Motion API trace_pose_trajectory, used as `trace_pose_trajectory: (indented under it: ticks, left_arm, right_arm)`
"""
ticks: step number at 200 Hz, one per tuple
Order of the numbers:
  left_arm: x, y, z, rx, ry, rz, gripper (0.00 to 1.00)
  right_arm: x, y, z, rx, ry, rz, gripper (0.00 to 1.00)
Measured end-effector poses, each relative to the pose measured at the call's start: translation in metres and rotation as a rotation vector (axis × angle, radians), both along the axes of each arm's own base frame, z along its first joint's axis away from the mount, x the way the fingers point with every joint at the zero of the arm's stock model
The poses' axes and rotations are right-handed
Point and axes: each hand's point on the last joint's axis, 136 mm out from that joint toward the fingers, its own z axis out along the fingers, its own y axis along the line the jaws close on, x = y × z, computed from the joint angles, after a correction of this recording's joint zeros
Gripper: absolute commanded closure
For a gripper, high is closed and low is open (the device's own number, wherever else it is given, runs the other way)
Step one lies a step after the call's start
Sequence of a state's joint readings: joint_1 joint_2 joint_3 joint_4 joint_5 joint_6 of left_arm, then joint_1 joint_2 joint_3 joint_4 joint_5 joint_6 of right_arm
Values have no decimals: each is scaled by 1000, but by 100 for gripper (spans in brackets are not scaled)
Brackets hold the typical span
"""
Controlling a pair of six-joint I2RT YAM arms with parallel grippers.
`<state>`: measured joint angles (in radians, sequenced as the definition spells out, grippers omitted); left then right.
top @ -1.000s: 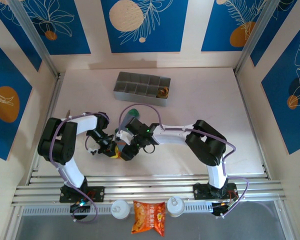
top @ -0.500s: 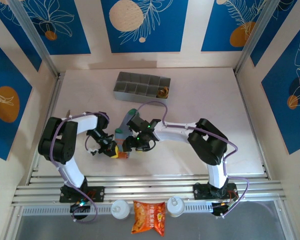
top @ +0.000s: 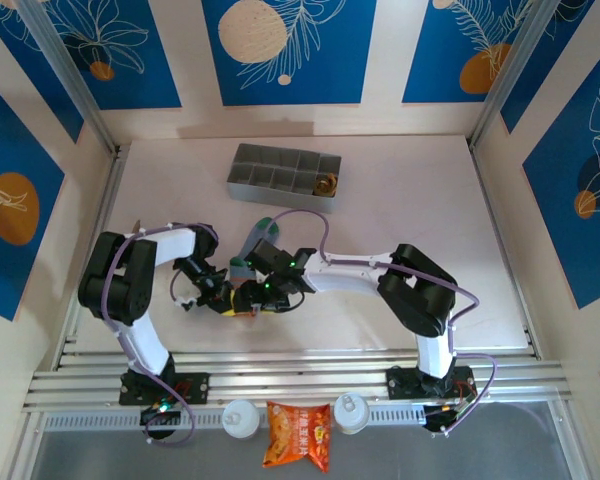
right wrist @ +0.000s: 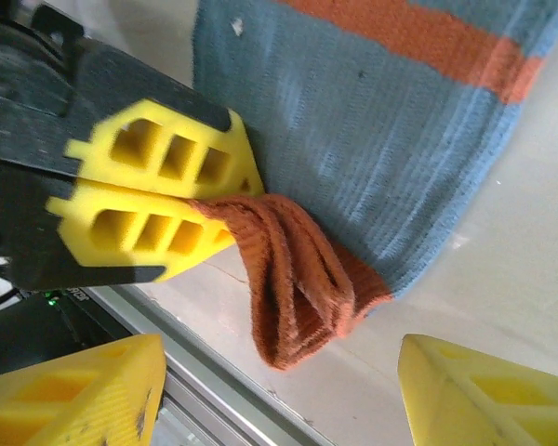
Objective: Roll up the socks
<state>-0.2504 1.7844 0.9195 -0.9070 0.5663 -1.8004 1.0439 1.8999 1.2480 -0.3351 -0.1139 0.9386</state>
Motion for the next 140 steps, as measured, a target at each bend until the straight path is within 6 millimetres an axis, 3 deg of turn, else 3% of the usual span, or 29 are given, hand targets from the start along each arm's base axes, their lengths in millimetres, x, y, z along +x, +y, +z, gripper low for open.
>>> trace_pose_trajectory:
  ticks: [39,75,120,140]
  left_arm:
    - [0,1,0,-2,5,3,100]
    - [0,1,0,-2,5,3,100]
    - [1,1,0,-2,6,4,100]
    - [1,1,0,-3,5,2,100]
  right_arm:
    - [-5,4,0,-15,4,19,40]
    - [-4,-3,-14,-85,14,17,49]
    - [12,-3,-26,-143,-3,11,60]
    - [17,-2,-27,-150,-11,12,69]
